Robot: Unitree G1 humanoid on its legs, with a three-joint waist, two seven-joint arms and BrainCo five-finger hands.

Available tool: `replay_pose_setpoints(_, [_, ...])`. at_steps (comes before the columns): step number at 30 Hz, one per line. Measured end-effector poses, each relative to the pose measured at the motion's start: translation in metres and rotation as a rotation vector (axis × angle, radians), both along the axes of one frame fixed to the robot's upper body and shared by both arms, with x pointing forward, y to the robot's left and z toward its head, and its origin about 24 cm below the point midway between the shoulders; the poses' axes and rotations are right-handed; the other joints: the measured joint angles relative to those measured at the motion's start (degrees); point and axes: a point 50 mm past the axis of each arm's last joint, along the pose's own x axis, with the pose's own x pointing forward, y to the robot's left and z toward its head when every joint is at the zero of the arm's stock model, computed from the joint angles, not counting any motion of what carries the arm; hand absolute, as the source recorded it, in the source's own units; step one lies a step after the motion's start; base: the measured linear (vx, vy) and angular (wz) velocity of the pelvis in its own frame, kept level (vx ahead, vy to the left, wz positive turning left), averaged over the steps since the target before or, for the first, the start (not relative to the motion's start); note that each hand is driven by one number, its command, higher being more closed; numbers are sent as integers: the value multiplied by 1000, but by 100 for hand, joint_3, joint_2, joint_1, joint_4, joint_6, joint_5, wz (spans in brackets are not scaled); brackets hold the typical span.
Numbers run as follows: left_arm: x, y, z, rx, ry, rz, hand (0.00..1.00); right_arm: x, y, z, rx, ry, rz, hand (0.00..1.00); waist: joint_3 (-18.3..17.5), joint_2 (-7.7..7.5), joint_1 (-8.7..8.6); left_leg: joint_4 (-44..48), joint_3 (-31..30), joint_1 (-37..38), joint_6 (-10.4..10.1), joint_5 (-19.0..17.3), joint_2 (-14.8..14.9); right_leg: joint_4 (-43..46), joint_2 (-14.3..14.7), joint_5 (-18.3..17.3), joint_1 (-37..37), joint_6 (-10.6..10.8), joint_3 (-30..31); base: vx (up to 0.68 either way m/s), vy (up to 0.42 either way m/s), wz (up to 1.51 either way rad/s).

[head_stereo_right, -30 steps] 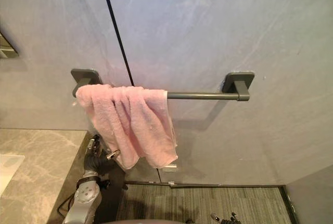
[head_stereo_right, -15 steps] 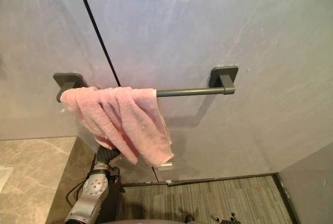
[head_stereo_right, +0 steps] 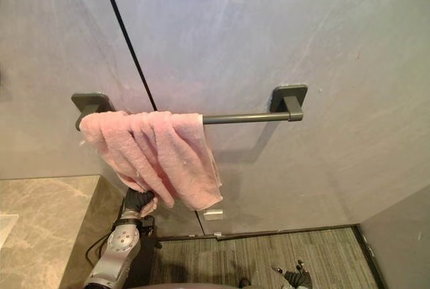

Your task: Organize washtable

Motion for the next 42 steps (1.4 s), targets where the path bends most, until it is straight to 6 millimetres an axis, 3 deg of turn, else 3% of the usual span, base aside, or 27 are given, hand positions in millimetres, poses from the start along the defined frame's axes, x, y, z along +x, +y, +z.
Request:
replay_pose_setpoints(7, [2, 4, 10, -13, -51, 29, 100, 46, 1, 44, -72, -298, 78, 0, 26, -73, 8, 1, -5, 0, 1, 1, -2, 0, -1, 1, 2, 1, -1, -9, -6, 0])
replay_pose_setpoints(13, [3, -1, 13, -34, -68, 27, 100, 66, 7, 71, -91, -456, 144, 0, 28, -78, 11, 2, -16, 0, 2, 2, -3, 1, -1, 1, 6, 1, -9, 0, 0, 0])
replay_pose_setpoints(16, [3, -2, 14, -47, -73, 19, 100, 76, 16, 86, -64, -545, 204, 0, 28, -77, 5, 8, -21, 1, 2, 2, -2, 1, 0, 2, 9, 1, -12, 0, 0, 0])
replay_pose_setpoints(20, [5, -13, 18, -73, -92, -25, 100, 92, 47, 109, 36, -706, 359, 0, 38, -95, 19, 18, -4, 0, 3, 1, 3, 0, -2, 1, 2, 2, 44, 0, 0, 0])
replay_pose_setpoints(33, [6, -41, 22, -114, -113, -133, 100, 107, 105, 123, 178, -779, 691, 0, 29, -149, 93, 67, -21, -1, 20, -5, 3, 2, -7, 1, 15, 1, 42, 0, 0, 0])
replay_pose_setpoints(42, [5, -47, 21, -118, -112, -149, 100, 117, 123, 132, 190, -818, 784, 0, 19, -234, 190, 68, -80, -2, 32, 3, -9, 2, -26, 1, 48, 1, -36, 0, 0, 3])
